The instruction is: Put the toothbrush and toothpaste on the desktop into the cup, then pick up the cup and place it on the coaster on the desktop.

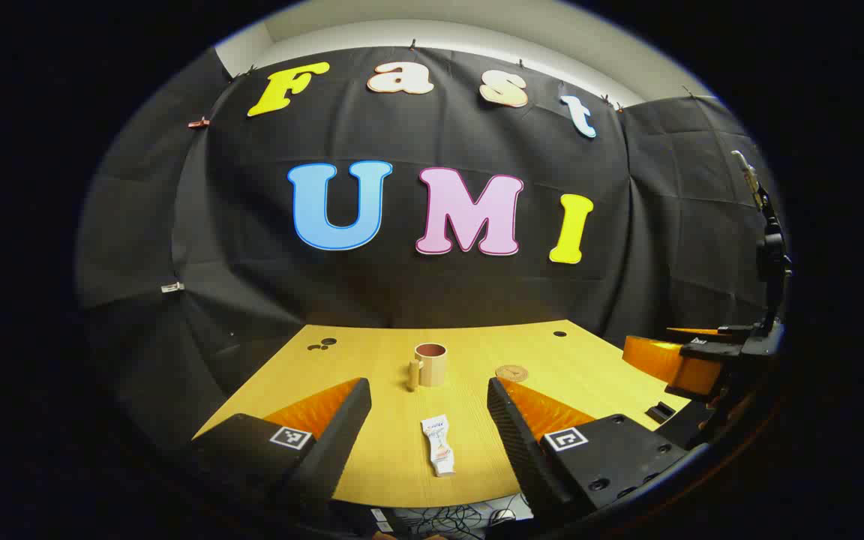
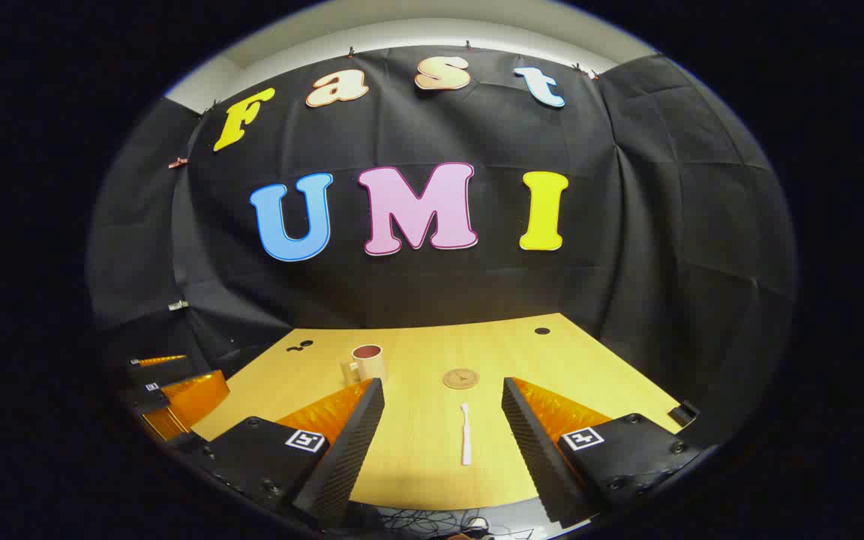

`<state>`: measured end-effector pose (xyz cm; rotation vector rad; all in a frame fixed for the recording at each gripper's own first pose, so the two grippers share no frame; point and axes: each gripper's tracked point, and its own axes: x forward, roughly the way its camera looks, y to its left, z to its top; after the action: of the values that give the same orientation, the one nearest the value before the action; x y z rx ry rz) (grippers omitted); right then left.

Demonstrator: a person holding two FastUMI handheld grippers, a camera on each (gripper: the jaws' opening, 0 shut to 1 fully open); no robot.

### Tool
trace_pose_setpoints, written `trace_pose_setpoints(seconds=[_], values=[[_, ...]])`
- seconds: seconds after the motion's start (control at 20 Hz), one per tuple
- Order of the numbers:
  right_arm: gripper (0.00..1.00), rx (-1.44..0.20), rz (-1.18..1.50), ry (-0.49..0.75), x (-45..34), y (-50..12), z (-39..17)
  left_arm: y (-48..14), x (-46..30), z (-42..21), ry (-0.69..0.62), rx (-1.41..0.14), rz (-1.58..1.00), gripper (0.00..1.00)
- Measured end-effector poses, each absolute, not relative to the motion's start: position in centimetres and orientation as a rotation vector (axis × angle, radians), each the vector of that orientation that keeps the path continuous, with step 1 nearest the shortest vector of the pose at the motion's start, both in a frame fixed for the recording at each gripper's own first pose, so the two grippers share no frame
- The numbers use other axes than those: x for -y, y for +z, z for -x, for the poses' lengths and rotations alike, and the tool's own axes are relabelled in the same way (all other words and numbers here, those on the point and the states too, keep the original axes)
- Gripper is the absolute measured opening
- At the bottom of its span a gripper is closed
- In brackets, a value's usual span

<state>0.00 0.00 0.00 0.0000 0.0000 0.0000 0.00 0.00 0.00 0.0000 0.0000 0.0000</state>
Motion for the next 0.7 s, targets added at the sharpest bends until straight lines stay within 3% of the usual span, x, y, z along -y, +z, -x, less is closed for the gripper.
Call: trace_pose_setpoints(seconds=[0.3, 0.7], values=[[0.97, -0.020, -0.016, -0.037, 2.4, 0.6, -3.6, 0.0, -0.4, -3.0, 0.032, -0.031, 0.000, 0.97], [0.98, -0.032, 0.008, 0.011, 2.8, 1.8, -9.0, -0.3, -0.6, -7.2, 0.064, -0.067, 0.001, 0.97]])
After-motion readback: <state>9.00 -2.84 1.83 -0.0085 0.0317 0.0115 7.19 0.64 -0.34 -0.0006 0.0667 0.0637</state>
